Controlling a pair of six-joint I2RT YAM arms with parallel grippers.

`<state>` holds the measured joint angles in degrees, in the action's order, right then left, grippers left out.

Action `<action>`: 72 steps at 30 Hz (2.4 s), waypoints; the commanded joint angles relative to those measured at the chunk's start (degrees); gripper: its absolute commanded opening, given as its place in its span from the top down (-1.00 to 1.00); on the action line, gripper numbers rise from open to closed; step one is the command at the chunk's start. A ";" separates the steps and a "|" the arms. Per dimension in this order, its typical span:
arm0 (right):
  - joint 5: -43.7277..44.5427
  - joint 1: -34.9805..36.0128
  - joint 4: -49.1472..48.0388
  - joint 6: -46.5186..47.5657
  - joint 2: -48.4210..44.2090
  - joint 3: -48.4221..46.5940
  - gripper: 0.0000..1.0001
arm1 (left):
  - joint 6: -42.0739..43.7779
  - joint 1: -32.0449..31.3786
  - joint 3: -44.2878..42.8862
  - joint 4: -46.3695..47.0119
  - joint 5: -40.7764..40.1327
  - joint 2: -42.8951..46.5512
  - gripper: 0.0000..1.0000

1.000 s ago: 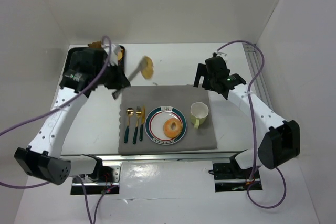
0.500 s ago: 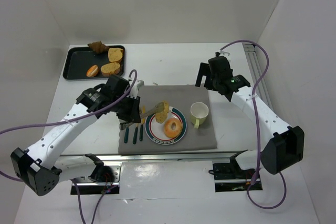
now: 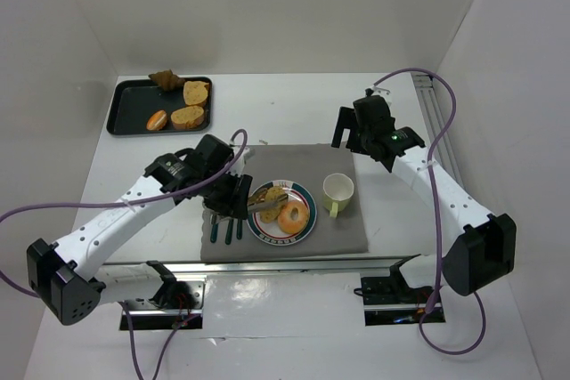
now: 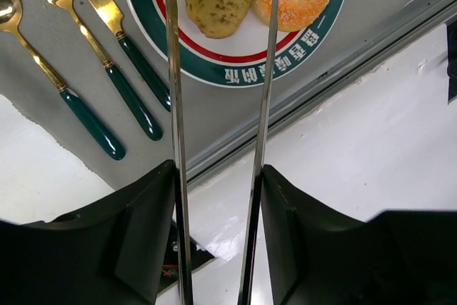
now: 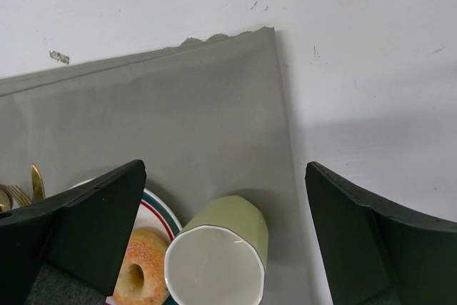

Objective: Place the bread

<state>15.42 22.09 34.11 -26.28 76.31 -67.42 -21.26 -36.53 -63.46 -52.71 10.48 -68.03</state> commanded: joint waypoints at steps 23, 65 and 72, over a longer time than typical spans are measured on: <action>-0.21 -0.29 -0.27 0.27 1.11 -1.66 -1.00 | -12.75 19.47 -8.18 -0.66 -30.95 3.87 -0.10; 0.05 -0.29 -1.85 0.27 1.21 -0.44 -1.00 | -16.55 33.83 -4.90 13.70 -24.18 -9.66 -1.00; 0.05 -0.29 -1.85 -0.79 1.73 -0.43 -1.00 | -9.51 18.62 -13.00 11.31 -24.99 -8.87 -1.00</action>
<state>14.61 22.09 33.50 -26.15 78.48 -67.42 -35.94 -13.54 -74.39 -38.17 -14.17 -78.19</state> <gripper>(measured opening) 0.999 0.998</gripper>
